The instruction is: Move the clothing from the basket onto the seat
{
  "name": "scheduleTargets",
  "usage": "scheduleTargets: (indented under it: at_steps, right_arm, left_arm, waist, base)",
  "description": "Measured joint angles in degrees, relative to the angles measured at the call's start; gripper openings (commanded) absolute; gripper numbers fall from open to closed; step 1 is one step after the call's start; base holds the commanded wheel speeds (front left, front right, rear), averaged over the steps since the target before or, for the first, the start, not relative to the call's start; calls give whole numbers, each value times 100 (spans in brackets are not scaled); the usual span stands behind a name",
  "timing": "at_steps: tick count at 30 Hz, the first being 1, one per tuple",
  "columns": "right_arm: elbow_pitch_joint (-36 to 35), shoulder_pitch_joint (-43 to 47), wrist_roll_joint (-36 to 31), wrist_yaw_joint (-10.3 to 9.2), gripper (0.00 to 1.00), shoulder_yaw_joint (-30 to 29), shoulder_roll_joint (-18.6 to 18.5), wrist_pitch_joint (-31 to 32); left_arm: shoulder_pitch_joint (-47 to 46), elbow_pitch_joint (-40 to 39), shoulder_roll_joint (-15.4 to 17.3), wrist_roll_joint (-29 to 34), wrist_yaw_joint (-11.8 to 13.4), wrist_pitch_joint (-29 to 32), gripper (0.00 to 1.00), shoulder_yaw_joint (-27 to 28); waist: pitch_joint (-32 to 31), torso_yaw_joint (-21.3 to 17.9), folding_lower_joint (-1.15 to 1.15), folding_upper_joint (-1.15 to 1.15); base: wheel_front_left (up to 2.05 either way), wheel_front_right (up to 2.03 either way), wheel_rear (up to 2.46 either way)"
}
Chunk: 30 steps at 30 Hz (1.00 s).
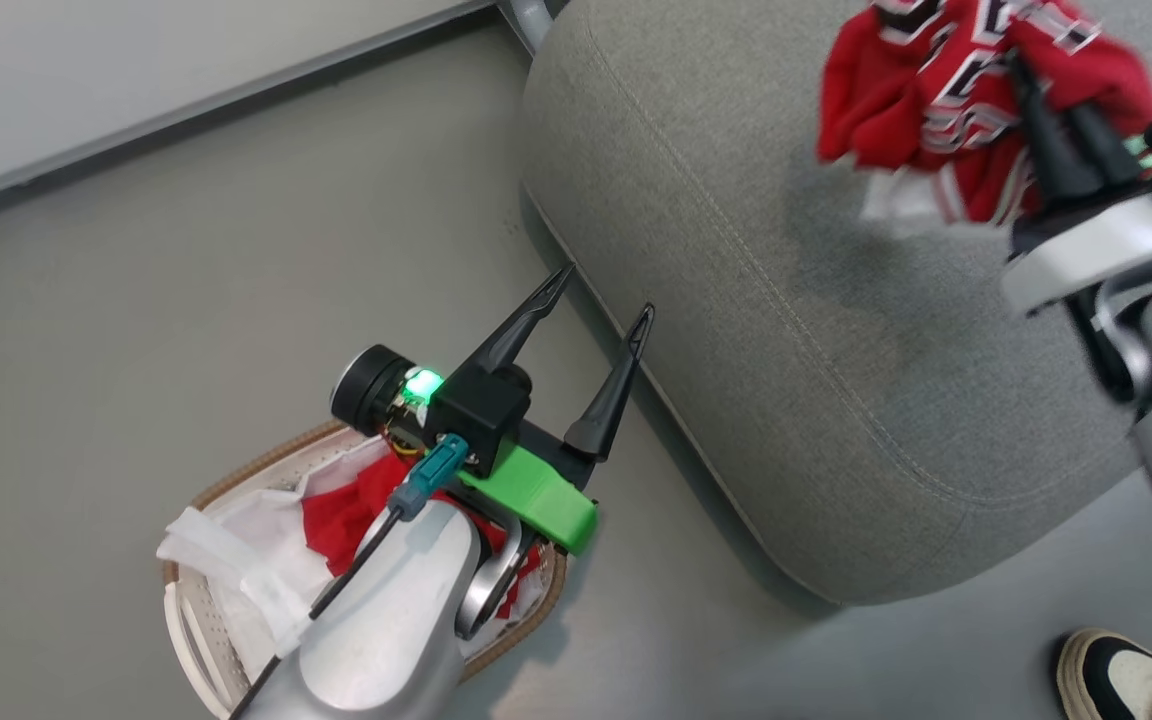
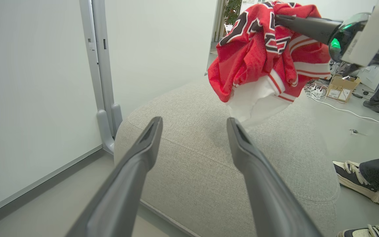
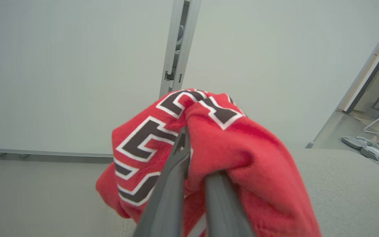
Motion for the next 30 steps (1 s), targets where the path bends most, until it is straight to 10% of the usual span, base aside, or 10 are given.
scheduleTargets:
  at_steps: [8, 17, 18, 19, 30]
  right_arm:
    - [684, -1390, 102, 0, 0, -645, -756, -1]
    - [1706, -1823, 241, 0, 0, -1181, -610, -1]
    - [1818, -1783, 221, 0, 7, -1201, -557, 0]
    - [1906, -1728, 196, 0, 100, -1230, -516, 0]
    - [1529, 22, 242, 0, 100, -1944, -315, 0]
  left_arm:
    - [-566, 20, 126, 118, -5, 0, 100, -162]
    - [-859, 129, 157, 205, -5, 0, 100, -152]
    - [-886, 146, 152, 214, -5, 0, 100, -121]
    - [-903, 160, 144, 221, -5, 0, 100, -100]
    - [-747, 204, 78, 246, -5, 0, 100, 426]
  waist:
    - [903, 91, 0, 0]
    - [1928, 515, 1, 0]
    - [2013, 580, 1, 0]
    - [2079, 651, 1, 0]
    - [2068, 1272, 1, 0]
  base:
    - [0, 0, 0]
    - [0, 0, 0]
    - [0, 0, 0]
    - [0, 0, 0]
    - [0, 0, 0]
